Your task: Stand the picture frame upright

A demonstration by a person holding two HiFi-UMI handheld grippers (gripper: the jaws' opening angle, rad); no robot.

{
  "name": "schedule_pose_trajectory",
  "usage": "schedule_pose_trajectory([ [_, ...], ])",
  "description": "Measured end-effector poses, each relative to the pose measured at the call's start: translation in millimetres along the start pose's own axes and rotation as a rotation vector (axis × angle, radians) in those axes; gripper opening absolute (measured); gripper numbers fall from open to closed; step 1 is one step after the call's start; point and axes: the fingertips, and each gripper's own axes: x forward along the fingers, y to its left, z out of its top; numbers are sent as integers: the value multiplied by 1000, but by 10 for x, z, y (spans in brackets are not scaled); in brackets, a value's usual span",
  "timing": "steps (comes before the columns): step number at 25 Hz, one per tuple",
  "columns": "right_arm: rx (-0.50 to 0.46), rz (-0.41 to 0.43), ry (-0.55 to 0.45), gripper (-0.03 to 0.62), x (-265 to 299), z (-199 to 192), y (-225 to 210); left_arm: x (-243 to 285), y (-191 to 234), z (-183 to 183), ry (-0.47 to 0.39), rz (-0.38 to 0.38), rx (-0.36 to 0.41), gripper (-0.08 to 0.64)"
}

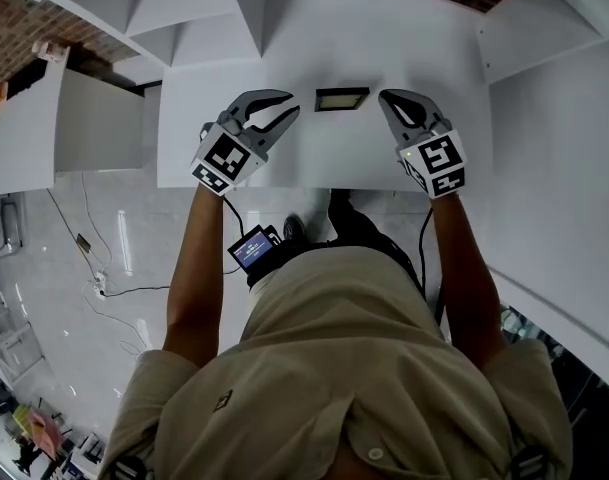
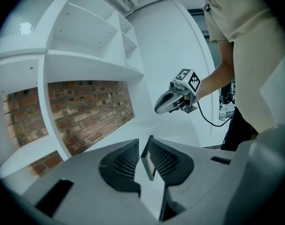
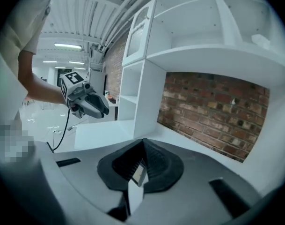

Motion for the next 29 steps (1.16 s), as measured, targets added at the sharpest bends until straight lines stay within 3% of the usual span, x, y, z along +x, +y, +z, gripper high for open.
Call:
schedule_pose_trajectory([
  [3,16,-2,-15,4,-193,257,157,-250,-27,228,-34,39,19,12],
  [14,7,-14,-86,3,-946,930,758,-1091,-324,957,-149,110,42,7],
  [19,-12,-31,-98,3,-1171,1075,960,-1361,-458,1041,-145,112,84,8],
  [29,-26,-37,-77,3,-1342,1141,1340,-1749,-690,1006,-159,106,96,6],
])
